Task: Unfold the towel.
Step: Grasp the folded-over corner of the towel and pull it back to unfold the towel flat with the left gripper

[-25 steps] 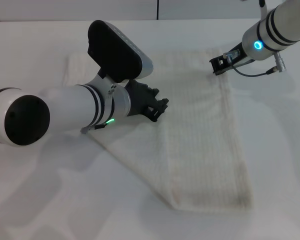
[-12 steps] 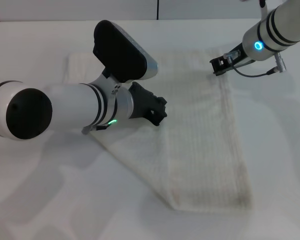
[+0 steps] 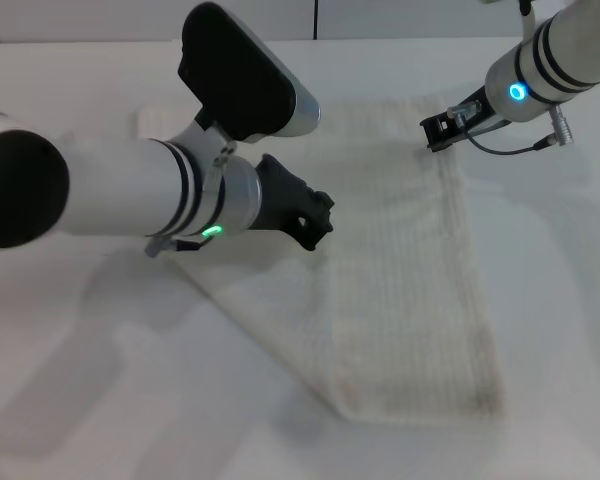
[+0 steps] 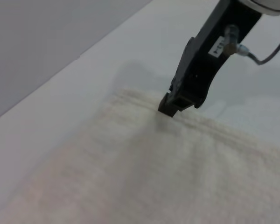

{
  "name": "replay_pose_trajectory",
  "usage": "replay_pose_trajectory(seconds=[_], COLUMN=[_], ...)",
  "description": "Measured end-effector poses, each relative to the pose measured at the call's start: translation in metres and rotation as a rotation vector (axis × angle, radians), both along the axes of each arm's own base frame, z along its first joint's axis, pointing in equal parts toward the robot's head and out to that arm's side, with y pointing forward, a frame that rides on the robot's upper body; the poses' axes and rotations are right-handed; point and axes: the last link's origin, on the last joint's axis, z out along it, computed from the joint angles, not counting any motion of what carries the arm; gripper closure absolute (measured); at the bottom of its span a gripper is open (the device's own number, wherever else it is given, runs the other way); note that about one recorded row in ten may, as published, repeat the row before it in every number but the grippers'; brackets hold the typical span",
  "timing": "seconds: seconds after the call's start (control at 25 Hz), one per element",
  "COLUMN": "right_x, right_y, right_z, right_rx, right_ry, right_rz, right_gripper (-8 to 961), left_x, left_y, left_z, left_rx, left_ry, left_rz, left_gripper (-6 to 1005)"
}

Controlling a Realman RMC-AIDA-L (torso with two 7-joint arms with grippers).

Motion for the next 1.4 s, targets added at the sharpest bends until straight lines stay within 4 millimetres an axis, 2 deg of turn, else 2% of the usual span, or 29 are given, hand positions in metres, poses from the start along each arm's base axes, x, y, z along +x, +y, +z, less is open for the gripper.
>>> replay_pose_trajectory(seconds=[0.32,0.76,1.4], right_x=[0.002,0.003,0.005], right_y=[-0.001,-0.004,-0.005], right_z=[-0.001,-0.005,-0.006], right_rx=[0.0,-0.01,-0.012], right_ry=[-0.001,0.0,0.0], right_rz=[-0.005,-0.003,-0.003], right_gripper=[954,954,954], left_x=[0.013,0.016,-0.006], left_y=[-0.017,-0.034,-0.048], left_z=[0.03,0.061,0.075], left_rx=[0.016,0.069,0.036], left_ry=[0.163,0.335,0.436], left_rz=[0.065,0.177,0.369], left_gripper=[1000,1000,999])
